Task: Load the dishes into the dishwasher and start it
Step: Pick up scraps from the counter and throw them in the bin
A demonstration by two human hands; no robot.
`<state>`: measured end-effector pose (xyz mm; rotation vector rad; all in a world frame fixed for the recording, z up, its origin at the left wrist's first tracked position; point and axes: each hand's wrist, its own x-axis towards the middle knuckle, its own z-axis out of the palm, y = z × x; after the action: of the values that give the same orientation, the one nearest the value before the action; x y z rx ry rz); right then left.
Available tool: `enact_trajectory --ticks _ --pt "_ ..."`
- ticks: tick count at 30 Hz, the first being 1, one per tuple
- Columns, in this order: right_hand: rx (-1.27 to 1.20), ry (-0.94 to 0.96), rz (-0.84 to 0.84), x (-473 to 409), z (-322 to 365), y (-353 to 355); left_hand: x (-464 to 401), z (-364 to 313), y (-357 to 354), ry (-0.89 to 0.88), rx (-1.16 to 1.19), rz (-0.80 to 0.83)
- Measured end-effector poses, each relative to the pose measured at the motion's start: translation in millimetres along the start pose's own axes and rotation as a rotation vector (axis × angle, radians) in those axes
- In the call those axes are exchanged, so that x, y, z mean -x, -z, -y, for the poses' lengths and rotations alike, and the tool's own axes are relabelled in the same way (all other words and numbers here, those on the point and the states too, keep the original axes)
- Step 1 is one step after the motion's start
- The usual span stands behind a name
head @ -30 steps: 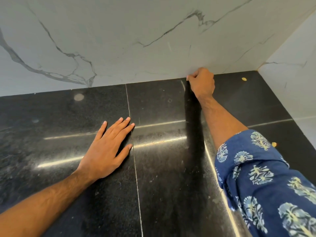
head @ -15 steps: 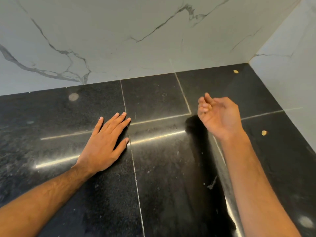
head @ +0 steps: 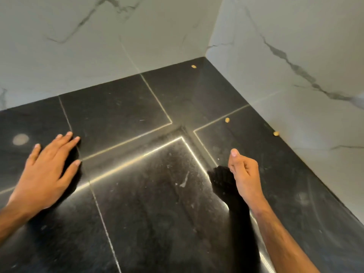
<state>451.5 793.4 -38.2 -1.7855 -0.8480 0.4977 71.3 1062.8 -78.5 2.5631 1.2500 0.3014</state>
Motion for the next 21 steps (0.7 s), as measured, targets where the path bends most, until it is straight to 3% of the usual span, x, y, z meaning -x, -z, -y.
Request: enact_trajectory --ticks 7,9,14,18,21 --pt "0.005 0.008 -0.112 0.8 -13.6 1.4 -24.2 -15.7 -2.7 0.002 -0.102 -0.018" --pt "0.002 0.021 -0.129 0.9 -15.2 0.7 -53.8 -65.5 -0.8 -0.112 -0.173 -0.027" --pt "-0.020 0.013 -0.182 -2.5 -19.6 0.6 -142.5 -224.5 -47.4 -0.588 -0.013 0.122" --pt "-0.035 0.021 -0.212 -4.9 -23.4 2.8 -190.0 -326.1 -88.1 -0.627 0.103 0.181" --pt "-0.036 0.027 -0.224 -6.3 -26.5 3.5 -205.9 -363.3 -101.5 -0.652 0.041 0.206"
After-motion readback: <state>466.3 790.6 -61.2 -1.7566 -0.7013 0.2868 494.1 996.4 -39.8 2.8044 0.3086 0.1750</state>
